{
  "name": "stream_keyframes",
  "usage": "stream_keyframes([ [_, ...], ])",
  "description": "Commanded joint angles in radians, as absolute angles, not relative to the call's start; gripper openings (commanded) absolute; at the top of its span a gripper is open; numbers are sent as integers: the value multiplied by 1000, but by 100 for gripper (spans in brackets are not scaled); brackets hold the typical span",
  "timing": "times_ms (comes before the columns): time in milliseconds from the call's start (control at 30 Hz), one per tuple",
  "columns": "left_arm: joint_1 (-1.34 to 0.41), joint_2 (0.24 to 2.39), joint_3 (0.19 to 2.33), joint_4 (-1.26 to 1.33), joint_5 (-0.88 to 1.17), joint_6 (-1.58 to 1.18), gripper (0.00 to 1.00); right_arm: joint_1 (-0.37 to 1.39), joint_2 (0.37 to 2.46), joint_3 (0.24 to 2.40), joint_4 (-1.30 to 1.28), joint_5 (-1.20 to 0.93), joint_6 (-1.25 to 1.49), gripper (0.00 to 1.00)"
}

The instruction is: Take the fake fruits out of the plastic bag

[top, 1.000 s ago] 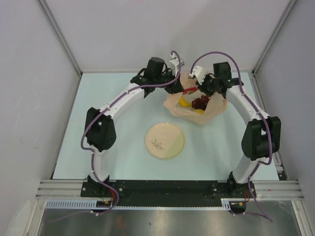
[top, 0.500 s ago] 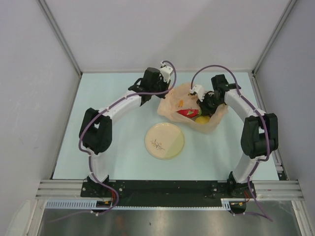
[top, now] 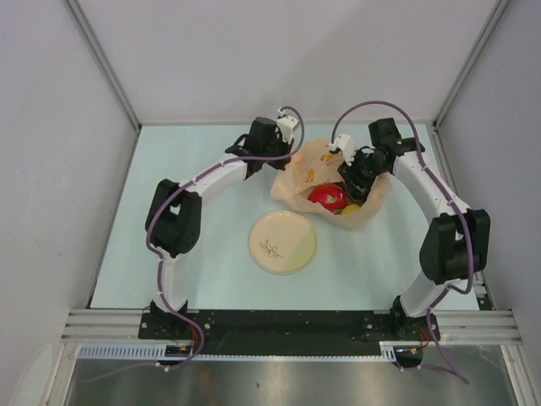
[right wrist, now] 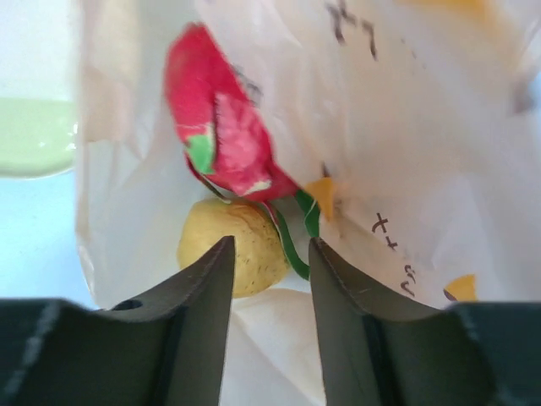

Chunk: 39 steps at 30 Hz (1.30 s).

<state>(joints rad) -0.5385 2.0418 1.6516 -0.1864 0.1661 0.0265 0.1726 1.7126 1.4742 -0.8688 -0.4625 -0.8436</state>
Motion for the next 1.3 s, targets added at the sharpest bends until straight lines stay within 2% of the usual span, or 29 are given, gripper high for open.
stream_keyframes([
  [0,-546,1967,1670,-172,248,6,0,258,1579,1511,-893,-416,-880,41],
  [133,-546,1944,1669,-170,265,-31,0,293,1516,1436,-804,-403,-910,27],
  [233,-546,1939,1669,-164,278,-51,0,308,1574,1424,-810,-387,-942,19],
  [400,-549,1924,1660,-164,288,-51,0,290,1641,1369,-811,-330,-1049,14],
  [467,-549,1914,1657,-164,290,-48,0,275,1635,1342,-807,-322,-1061,15],
  [567,-549,1910,1648,-164,304,-48,0,253,1640,1313,-812,-305,-1089,27],
  [600,-549,1907,1646,-166,307,-51,0,250,1646,1301,-798,-301,-1095,35],
  [633,-548,1905,1643,-164,310,-52,0,242,1655,1299,-799,-295,-1101,38],
  [733,-549,1904,1635,-164,314,-57,0,236,1698,1296,-767,-279,-1094,42],
  [933,-549,1885,1614,-166,308,-48,0,235,1798,1296,-681,-275,-1085,42],
  [1133,-549,1862,1580,-163,296,-38,0,235,1848,1296,-641,-282,-1072,33],
  [1167,-551,1858,1574,-164,295,-34,0,235,1848,1298,-640,-282,-1071,24],
  [1267,-554,1848,1568,-167,291,-29,0,235,1804,1298,-632,-282,-1055,10],
])
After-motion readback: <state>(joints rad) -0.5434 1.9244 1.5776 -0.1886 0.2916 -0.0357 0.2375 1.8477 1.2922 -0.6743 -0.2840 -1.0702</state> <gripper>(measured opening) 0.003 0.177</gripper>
